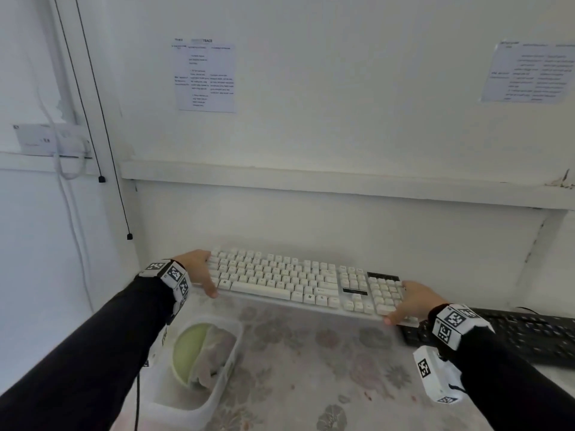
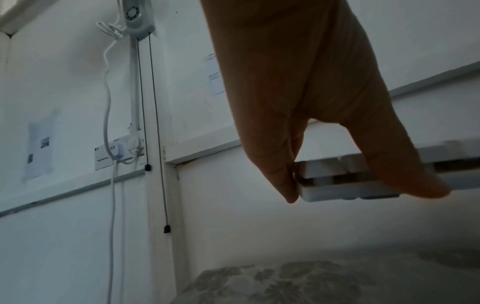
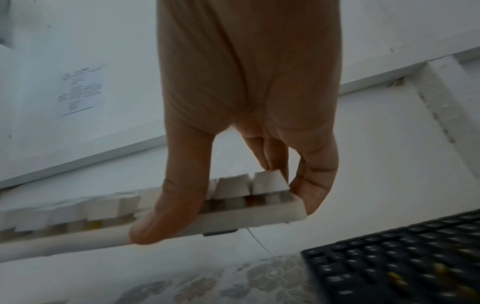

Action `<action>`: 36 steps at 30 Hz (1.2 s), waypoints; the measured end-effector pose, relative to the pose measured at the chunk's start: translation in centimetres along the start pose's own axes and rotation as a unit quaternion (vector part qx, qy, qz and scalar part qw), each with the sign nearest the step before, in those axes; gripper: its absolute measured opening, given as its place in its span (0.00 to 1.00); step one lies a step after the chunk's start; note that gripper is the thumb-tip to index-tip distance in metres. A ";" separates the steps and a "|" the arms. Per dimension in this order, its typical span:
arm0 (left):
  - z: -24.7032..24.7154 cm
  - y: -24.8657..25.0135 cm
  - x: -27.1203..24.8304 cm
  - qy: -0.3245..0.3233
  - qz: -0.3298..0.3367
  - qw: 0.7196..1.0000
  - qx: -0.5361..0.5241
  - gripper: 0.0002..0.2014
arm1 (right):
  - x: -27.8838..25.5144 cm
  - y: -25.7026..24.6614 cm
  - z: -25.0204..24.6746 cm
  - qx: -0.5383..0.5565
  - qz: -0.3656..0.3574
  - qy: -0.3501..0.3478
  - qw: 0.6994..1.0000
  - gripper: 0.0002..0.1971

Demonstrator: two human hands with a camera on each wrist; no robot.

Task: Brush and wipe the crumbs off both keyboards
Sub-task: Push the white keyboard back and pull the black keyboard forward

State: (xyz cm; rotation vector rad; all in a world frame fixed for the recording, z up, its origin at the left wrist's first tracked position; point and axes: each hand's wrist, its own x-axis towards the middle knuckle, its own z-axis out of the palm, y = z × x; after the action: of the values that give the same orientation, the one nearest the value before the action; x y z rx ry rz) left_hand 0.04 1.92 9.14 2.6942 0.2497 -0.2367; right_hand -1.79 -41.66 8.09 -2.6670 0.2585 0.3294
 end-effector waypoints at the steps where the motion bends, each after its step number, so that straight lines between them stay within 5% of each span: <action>1: -0.6 -0.9 0.5 0.003 -0.004 1.000 0.002 0.51 | 0.5 -1.0 0.4 0.008 -0.002 0.003 1.000 0.54; 10: -3.2 -7.7 3.6 -0.015 -0.008 1.000 -0.013 0.50 | 4.0 -7.2 5.0 0.027 -0.015 -0.012 0.999 0.44; 15: -1.6 -10.2 5.3 -0.063 0.016 0.998 -0.021 0.34 | 4.7 -8.4 7.5 0.014 0.002 -0.010 1.000 0.50; 22: 0.6 -12.8 8.0 -0.054 0.042 0.998 0.011 0.50 | 4.4 -9.0 9.0 -0.005 0.032 0.024 0.999 0.46; 32: 3.6 -12.5 8.4 -0.070 0.044 0.997 0.007 0.46 | 5.7 -8.4 11.1 0.007 0.067 0.009 0.998 0.51; 36: 4.5 -12.4 8.2 -0.078 0.036 0.996 0.008 0.46 | 6.0 -8.1 11.2 -0.005 0.072 0.010 0.997 0.46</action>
State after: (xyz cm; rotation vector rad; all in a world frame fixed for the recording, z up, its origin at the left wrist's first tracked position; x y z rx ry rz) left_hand 4.84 12.20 -1.45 2.6780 0.1053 -0.4258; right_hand 3.69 -30.25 -0.12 -2.6684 0.4577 0.3500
